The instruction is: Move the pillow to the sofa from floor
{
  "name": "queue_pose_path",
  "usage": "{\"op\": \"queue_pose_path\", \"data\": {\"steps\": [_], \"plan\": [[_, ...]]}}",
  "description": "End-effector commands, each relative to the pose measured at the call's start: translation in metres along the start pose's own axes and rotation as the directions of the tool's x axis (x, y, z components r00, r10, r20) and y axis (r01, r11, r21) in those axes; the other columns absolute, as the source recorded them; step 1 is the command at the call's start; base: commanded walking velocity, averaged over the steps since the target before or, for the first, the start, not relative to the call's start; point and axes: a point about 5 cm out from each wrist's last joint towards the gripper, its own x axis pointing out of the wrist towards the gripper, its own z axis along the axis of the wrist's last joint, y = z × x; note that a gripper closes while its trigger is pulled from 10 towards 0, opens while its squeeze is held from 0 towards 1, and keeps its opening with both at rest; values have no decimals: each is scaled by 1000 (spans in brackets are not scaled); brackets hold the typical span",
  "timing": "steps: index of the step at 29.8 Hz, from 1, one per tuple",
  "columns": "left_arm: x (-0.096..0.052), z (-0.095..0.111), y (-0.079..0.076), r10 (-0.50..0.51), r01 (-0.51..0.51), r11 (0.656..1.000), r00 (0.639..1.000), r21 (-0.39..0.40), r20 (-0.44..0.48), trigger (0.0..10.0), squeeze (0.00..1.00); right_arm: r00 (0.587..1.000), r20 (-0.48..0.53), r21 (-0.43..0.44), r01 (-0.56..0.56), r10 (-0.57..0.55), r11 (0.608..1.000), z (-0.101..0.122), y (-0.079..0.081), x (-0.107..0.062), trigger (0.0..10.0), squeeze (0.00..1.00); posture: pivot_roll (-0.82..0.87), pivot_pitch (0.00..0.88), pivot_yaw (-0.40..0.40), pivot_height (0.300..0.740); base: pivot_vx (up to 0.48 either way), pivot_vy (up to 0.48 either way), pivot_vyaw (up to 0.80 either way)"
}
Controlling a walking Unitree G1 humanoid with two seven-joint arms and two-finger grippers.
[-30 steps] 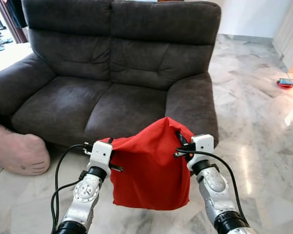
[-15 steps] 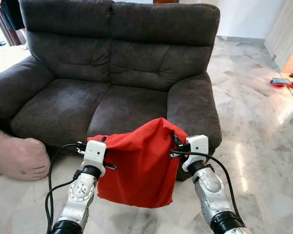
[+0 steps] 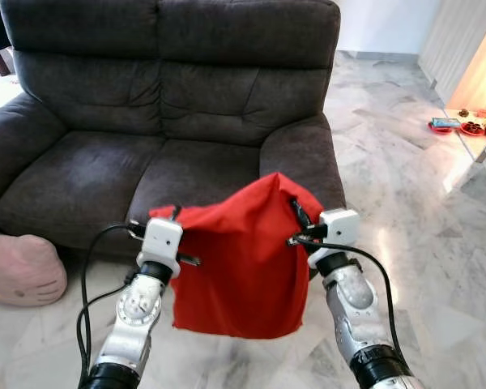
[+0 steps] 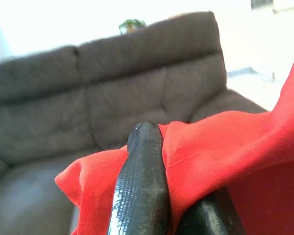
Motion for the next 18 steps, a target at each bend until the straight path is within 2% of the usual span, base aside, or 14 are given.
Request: {"op": "queue_pose_path", "data": {"steps": [1,7,12,18], "plan": [[7,25,10,38,-42,999,993,33,111,10000,0,996,94,-6,-2,2,1000,21,2,9,10000,0,114,24,-16,740,0,0,0],[11,44,18,79,-87,995,984,47,158,10000,0,988,155,3,-2,2,1000,38,6,15,10000,0,125,34,-15,740,0,0,0],[12,48,17,74,-83,995,983,53,167,10000,0,984,178,2,-11,11,1000,46,8,19,10000,0,125,38,-14,740,0,0,0],[16,59,17,78,-91,994,978,58,194,10000,0,974,228,2,-1,0,1000,62,7,24,10000,0,128,41,-13,740,329,0,0]]}}
